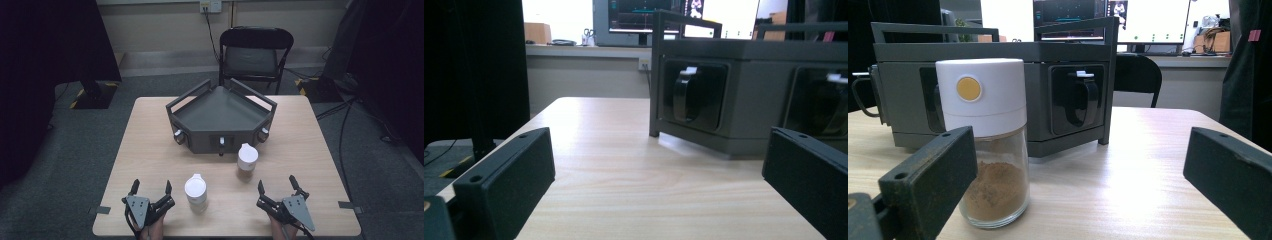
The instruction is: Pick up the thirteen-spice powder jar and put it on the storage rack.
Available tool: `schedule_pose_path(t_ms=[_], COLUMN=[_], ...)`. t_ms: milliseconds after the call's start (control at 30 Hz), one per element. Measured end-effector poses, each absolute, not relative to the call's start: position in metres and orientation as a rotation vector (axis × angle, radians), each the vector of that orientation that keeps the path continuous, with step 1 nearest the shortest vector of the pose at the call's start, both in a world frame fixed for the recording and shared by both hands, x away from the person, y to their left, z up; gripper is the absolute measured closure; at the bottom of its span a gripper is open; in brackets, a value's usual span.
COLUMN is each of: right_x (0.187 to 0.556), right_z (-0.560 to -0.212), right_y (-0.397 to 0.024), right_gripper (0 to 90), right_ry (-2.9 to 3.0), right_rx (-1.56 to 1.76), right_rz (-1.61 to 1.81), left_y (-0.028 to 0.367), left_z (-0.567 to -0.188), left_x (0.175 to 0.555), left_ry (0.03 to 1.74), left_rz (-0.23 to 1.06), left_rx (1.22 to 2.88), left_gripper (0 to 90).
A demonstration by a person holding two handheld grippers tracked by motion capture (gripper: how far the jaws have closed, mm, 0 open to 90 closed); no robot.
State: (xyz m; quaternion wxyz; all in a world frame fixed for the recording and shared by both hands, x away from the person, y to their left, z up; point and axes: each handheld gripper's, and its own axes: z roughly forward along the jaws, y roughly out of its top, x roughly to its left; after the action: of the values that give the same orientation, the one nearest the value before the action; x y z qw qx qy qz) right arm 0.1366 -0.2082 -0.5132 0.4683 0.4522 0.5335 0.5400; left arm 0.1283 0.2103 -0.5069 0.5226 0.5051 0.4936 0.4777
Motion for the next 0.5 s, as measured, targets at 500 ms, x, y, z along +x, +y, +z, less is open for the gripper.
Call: schedule_pose_path(t_ms=[500], right_x=[0.136], right_z=[-0.514], right_y=[-0.208], right_gripper=[0.0], right_ry=[1.305], right_rx=[1.108], right_rz=[1.324], left_y=[0.218], left_z=[-0.49], left_x=[0.113], left_ry=[1.117], left_rz=[1.061], left_rx=[1.168], left_gripper=[0.0])
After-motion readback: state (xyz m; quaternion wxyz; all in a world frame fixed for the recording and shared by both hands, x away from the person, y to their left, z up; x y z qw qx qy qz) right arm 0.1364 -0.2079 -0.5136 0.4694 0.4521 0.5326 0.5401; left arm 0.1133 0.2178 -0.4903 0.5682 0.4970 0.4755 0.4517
